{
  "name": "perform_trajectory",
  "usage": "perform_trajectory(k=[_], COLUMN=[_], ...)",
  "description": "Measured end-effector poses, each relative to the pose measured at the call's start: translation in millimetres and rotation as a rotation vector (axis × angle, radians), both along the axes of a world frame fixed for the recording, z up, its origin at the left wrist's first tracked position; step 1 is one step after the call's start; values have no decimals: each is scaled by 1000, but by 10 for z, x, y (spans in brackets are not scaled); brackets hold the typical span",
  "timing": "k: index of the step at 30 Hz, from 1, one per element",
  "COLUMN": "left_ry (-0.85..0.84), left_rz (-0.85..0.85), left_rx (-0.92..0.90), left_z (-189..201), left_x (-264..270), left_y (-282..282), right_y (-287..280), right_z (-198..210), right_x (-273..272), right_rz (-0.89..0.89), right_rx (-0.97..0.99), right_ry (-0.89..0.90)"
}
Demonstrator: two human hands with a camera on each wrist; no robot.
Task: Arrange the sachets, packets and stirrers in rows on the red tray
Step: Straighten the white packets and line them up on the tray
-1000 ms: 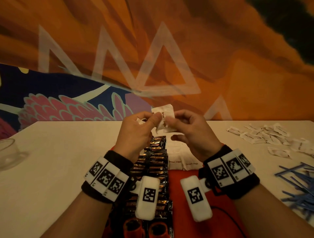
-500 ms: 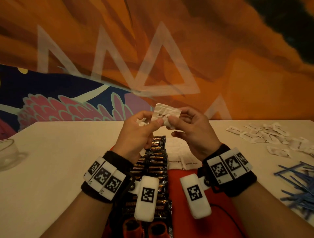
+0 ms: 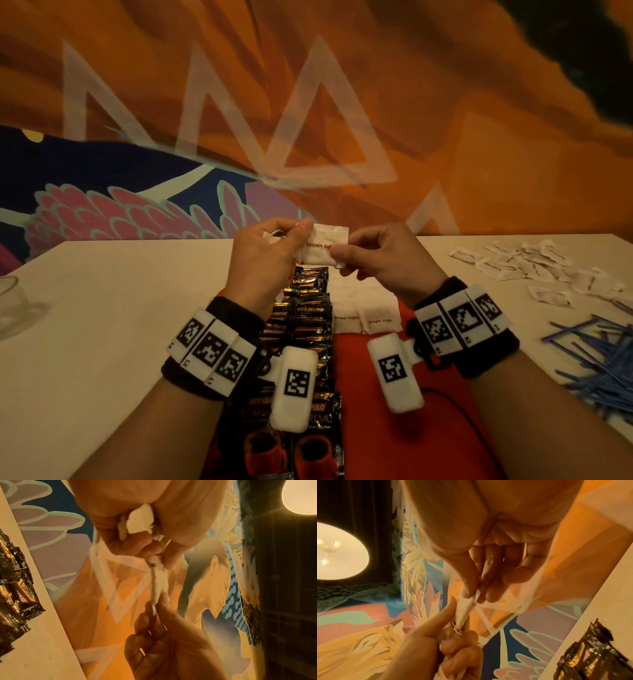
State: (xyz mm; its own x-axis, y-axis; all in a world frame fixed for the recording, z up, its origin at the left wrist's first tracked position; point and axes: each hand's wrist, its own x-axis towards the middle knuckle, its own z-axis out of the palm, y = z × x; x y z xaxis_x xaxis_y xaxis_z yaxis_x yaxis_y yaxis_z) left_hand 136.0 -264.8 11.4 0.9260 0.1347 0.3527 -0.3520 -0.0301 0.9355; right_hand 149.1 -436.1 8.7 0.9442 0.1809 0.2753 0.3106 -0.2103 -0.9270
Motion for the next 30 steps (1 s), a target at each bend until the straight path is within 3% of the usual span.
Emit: perform_trajectory(k=[4, 15, 25, 30], left_ry=[-47, -5, -14, -19], left_rz=[67, 24, 16, -5], left_rx=[42, -41, -54, -49], left_z=[9, 135, 170, 168], left_x=[4, -40, -25, -24], left_y=[-7, 78, 143, 147], right_y=[-127, -391, -159, -100], right_z=[3, -252, -331, -369], right_x=[-36, -68, -42, 21], right_rz=[13, -61, -89, -114], right_rx=[-68, -596, -710, -953], right_ry=[67, 476, 503, 445])
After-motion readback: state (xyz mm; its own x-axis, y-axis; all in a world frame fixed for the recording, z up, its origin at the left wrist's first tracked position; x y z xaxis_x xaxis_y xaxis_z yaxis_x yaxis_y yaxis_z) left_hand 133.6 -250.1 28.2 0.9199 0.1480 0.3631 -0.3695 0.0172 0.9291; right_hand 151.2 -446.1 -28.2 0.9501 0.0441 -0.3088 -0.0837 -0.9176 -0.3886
